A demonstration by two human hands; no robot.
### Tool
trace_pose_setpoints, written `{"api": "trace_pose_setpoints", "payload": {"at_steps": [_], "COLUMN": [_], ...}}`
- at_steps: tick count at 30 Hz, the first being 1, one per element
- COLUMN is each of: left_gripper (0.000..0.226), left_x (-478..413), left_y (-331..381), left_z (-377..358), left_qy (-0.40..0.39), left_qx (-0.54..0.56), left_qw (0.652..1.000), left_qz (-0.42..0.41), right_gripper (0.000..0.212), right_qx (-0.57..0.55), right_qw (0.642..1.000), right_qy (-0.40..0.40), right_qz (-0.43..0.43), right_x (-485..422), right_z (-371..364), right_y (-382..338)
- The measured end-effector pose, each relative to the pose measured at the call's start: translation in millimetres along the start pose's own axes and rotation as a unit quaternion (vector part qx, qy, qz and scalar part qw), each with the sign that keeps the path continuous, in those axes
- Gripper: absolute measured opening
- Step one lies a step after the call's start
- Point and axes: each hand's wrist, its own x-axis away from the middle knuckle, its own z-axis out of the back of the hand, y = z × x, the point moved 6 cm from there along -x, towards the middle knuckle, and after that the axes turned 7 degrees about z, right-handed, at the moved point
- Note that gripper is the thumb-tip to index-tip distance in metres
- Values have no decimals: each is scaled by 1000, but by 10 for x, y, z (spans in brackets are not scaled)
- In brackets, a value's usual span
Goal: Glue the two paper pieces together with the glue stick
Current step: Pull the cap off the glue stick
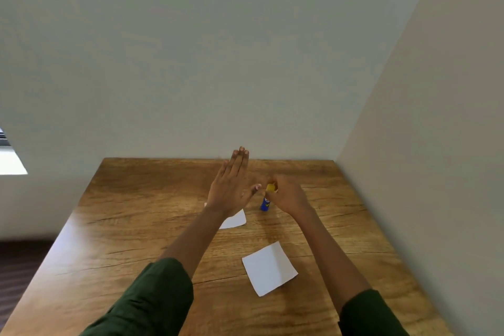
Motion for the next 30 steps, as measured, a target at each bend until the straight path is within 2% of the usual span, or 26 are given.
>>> {"api": "trace_pose_setpoints", "payload": {"at_steps": [4, 7, 11, 13, 16, 20, 26, 30], "left_gripper": [79, 52, 21, 15, 20, 19, 12, 15], "left_x": [46, 64, 15, -21, -61, -84, -92, -118], "left_y": [49, 115, 149, 116, 59, -14, -87, -105], "left_z": [-207, -251, -266, -268, -219, -225, -172, -145], "left_qy": [-83, -134, -108, -84, -44, -51, -39, -30], "left_qx": [141, 315, 401, 442, 443, 454, 415, 416], "left_qw": [987, 939, 907, 888, 889, 881, 900, 900], "left_qz": [9, 19, 64, 91, 106, 127, 125, 128], "right_gripper": [10, 21, 31, 33, 33, 29, 25, 22], "right_qx": [-14, -24, -25, -28, -51, -77, -68, -59], "right_qw": [1000, 999, 998, 998, 996, 993, 992, 993], "right_qy": [15, 25, 25, 21, 12, 3, -20, -16], "right_qz": [21, 30, 45, 56, 70, 87, 100, 104], "right_x": [-57, -129, -240, -282, -319, -357, -408, -427], "right_z": [5, 46, 86, 104, 127, 102, 19, 28], "right_y": [40, 26, -34, -69, -156, -251, -347, -381]}}
